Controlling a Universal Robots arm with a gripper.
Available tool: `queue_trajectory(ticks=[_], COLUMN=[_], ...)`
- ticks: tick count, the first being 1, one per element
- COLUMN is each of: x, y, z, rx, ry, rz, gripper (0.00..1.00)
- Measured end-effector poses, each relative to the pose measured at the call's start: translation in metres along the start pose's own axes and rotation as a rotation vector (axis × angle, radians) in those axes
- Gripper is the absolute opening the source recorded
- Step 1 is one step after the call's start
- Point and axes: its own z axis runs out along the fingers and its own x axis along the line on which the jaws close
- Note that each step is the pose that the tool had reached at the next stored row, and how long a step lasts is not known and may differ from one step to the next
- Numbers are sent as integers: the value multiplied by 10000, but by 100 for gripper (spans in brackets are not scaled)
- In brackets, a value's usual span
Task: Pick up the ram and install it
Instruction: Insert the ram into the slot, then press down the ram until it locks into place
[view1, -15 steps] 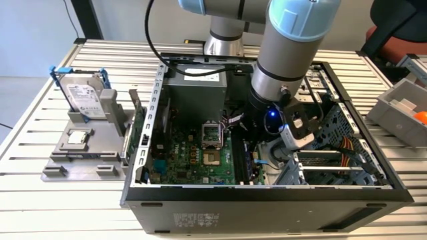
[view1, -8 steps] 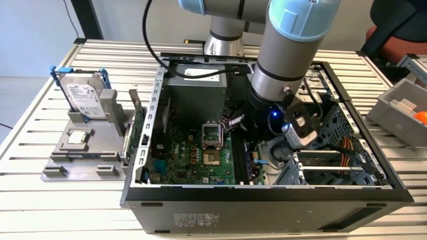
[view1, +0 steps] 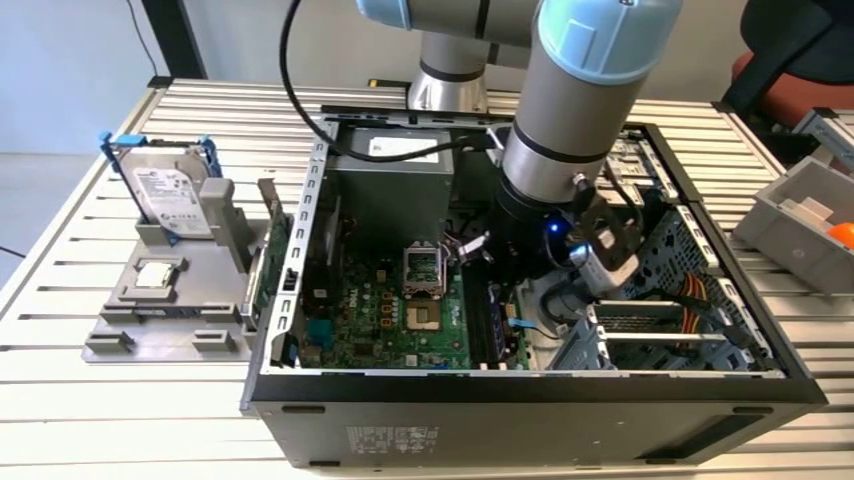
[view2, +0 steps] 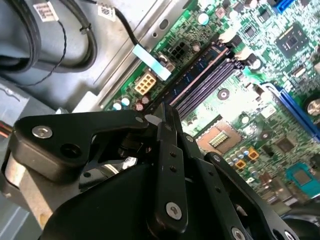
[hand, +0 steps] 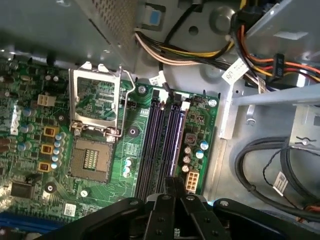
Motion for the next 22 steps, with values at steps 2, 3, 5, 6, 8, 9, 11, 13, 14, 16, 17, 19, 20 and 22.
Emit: queue_trajectory(ticks=[2, 3, 5, 6, 8, 9, 11, 13, 14, 16, 17, 19, 20, 22], x=[0, 0, -1, 0, 0, 0, 0, 0, 0, 0, 0, 0, 0, 0], y=[0, 1, 2, 1, 1, 1, 1, 2, 2, 1, 1, 1, 1, 1], z=[0, 0, 0, 0, 0, 0, 0, 0, 0, 0, 0, 0, 0, -1], rx=[-33, -50, -71, -78, -89, -94, -103, -108, -108, -108, -109, -110, -111, -133], ry=[0, -1, -5, -5, -6, -5, -6, -4, -3, -1, 0, 2, 3, -2], rz=[-256, -386, -659, -805, -1113, -1264, -1554, -1871, -2035, -2353, -2501, -2814, -2951, -3178], gripper=[0, 0, 0, 0, 0, 0, 0, 0, 0, 0, 0, 0, 0, 0])
